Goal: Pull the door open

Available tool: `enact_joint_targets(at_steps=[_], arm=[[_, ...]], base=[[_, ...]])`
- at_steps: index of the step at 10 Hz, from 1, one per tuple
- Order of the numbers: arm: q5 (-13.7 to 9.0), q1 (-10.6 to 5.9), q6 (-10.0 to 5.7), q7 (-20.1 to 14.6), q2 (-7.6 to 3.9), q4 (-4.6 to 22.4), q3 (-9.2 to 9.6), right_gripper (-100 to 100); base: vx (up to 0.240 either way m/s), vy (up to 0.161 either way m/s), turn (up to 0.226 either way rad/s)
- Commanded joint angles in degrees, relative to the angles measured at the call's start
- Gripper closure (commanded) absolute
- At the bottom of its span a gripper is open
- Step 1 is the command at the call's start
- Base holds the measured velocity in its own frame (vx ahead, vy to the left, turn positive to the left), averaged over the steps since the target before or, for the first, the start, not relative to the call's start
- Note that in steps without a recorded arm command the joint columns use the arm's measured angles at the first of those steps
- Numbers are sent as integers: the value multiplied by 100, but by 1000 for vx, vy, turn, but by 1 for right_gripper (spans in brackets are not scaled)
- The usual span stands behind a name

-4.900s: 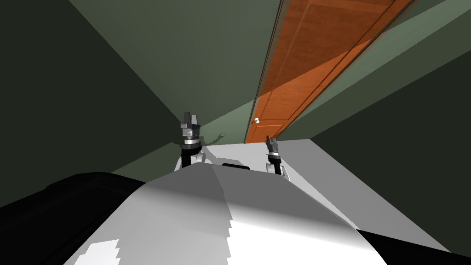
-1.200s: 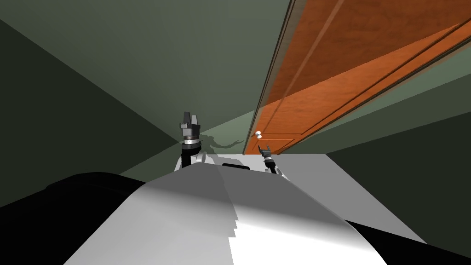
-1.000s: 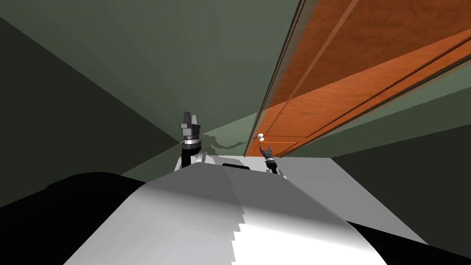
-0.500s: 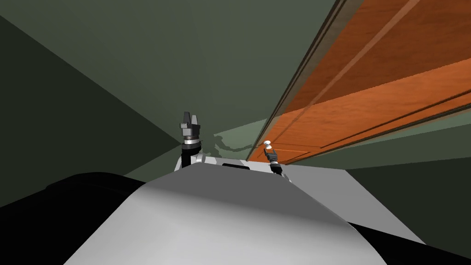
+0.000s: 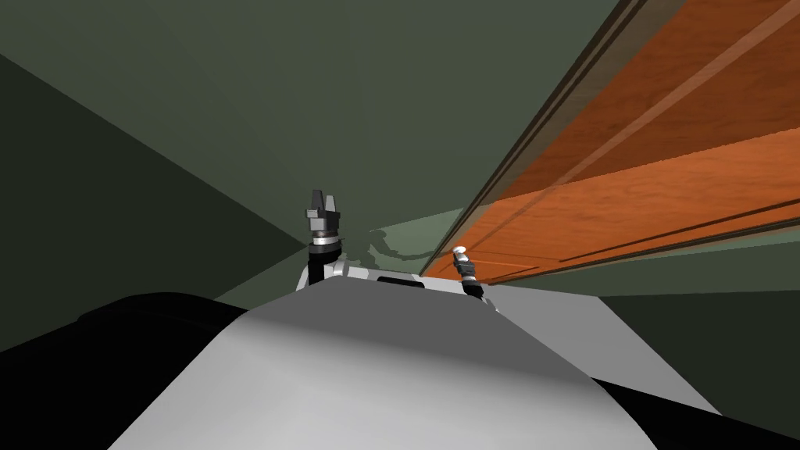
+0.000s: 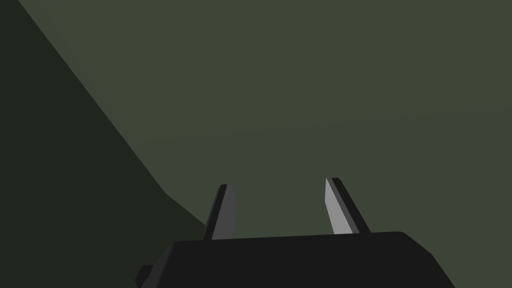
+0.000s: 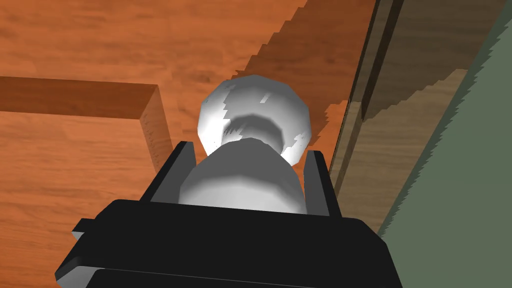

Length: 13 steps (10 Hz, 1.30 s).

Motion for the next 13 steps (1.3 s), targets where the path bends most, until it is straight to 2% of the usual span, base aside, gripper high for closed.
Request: enact_joint_targets(at_steps=[1, 4, 5, 7, 13], arm=[[2, 11, -1, -2, 9, 4, 5, 100], [2, 11, -1, -2, 9, 4, 5, 100], [-50, 13, 25, -222, 9, 7, 24, 100], [-93, 11, 35, -387, 10, 4, 36, 100], [-333, -1, 92, -1247, 17, -17, 101, 100]], base=[[-26, -5, 12], [-9, -1, -2], [-20, -14, 49], [-24, -16, 44], [-35, -20, 58]])
